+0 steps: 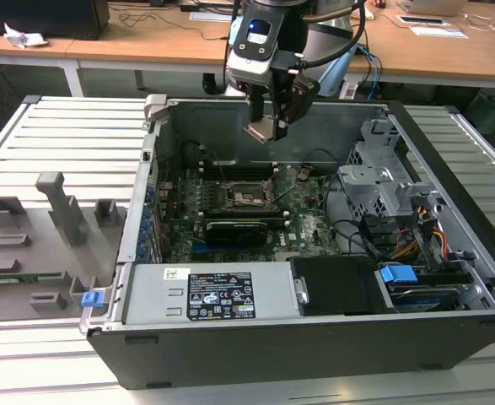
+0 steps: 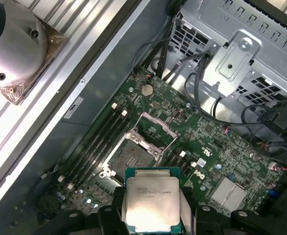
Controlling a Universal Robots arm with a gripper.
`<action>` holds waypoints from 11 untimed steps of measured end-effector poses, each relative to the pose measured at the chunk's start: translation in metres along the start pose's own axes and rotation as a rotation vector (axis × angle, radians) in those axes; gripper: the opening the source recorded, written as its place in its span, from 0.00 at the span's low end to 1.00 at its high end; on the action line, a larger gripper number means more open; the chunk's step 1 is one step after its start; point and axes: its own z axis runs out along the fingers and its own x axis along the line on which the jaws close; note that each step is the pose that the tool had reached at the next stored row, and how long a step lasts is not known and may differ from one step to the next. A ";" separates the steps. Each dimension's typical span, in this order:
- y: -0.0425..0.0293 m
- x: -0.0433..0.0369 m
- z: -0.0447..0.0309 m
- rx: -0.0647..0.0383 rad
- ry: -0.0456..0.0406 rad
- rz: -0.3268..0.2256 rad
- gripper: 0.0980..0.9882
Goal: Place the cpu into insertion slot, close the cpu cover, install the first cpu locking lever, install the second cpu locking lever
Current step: 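Place the cpu into insertion slot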
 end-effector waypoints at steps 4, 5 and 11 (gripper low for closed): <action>0.0000 0.0000 0.0000 0.000 -0.0011 0.013 0.48; 0.0000 0.0000 0.0000 0.000 -0.0013 0.016 0.48; 0.0000 0.0000 0.0001 -0.001 -0.0032 0.039 0.48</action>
